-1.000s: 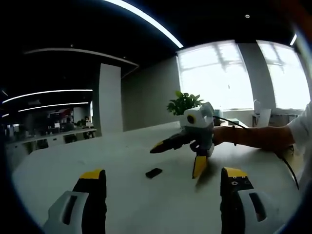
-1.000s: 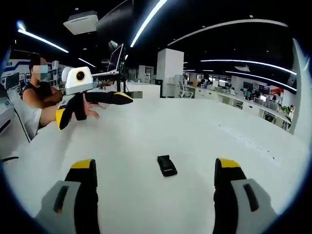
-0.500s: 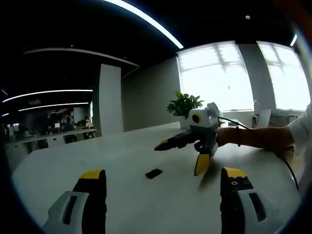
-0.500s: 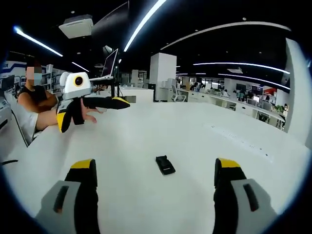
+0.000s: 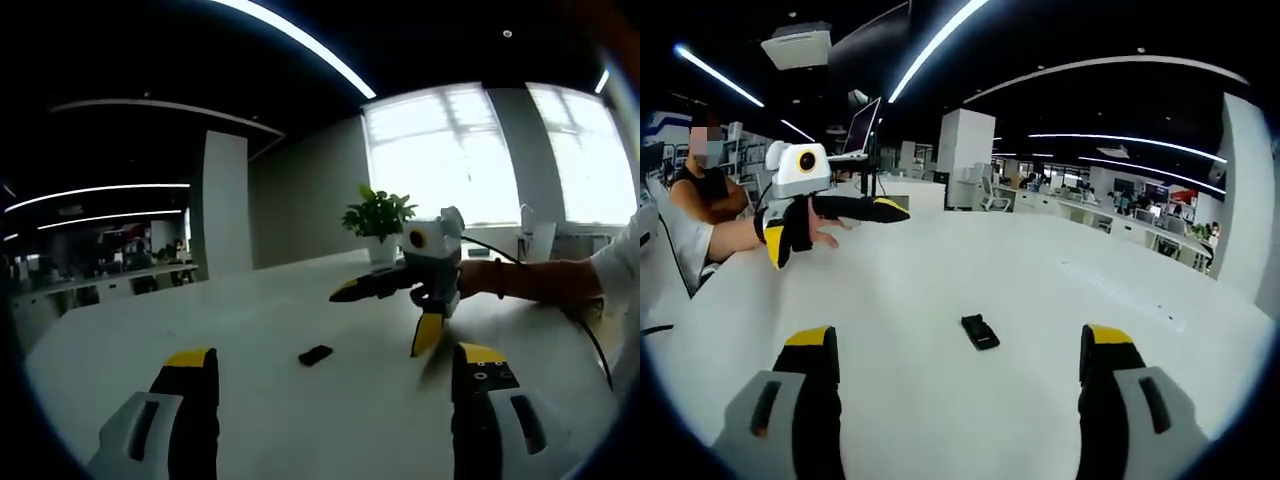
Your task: Snap the two parts of the plastic buckle together until the buckle closes and remains connected.
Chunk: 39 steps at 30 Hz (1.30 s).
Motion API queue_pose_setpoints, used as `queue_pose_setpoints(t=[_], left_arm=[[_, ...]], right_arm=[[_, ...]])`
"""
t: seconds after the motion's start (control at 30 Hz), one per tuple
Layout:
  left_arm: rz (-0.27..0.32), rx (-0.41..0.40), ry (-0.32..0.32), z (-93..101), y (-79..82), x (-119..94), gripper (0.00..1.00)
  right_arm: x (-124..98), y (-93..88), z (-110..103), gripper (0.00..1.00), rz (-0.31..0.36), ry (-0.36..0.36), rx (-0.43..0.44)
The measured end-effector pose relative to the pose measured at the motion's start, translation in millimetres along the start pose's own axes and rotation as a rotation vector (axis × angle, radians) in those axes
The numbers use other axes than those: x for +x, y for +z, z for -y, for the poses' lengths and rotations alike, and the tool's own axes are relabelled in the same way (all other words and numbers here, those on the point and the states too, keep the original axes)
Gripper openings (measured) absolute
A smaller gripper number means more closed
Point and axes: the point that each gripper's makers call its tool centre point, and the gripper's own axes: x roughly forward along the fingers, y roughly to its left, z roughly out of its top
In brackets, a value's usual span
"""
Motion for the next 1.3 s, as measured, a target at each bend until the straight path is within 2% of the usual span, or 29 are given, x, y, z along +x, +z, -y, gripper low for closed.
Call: queue_pose_setpoints(t=[0.23,0.33,0.57,0.7,0.9,1.03,1.2,1.3], left_arm=[[0.001,0.003,0.0,1.9,0.6,-0.2,0.99],[0.008,0.007,-0.003,3.8,3.4,-1.1,0.99],[0.006,0.015,-0.003,4.8,3.2,-0.2,0.99],[0.002,0.019,-0.001,3.8,3.0,-0.2,0.99],[-0.002,0.007,0.012,-0.9,1.6,-0.6,0.99],[-0.004,0.007,0.02,-1.6,1.4,-1.0,0.99],[-0.009,0.003,0.027,-2.4,-0.2,-1.2,0.99],[-0.009,0.005,0.03,-2.7,-0.2,-1.7,0.99]], right_arm=[[-10.6,-6.9,1.0,1.0,-0.017,-0.048,0.014],[-16.3,-4.3,6.1,1.0,0.004,-0.112,0.029],[-23.5,-0.3,-4.1,1.0,0.025,-0.138,0.039],[-27.5,-0.2,-2.2,1.0,0.035,-0.162,0.043],[-39.8,-7.5,-3.5,1.0,0.001,-0.191,0.048],[-51.4,-1.5,-7.6,1.0,0.034,-0.213,0.065],[-62.8,4.6,-15.1,1.0,0.04,-0.234,0.044],[-69.3,8.5,-14.1,1.0,0.06,-0.271,0.028]])
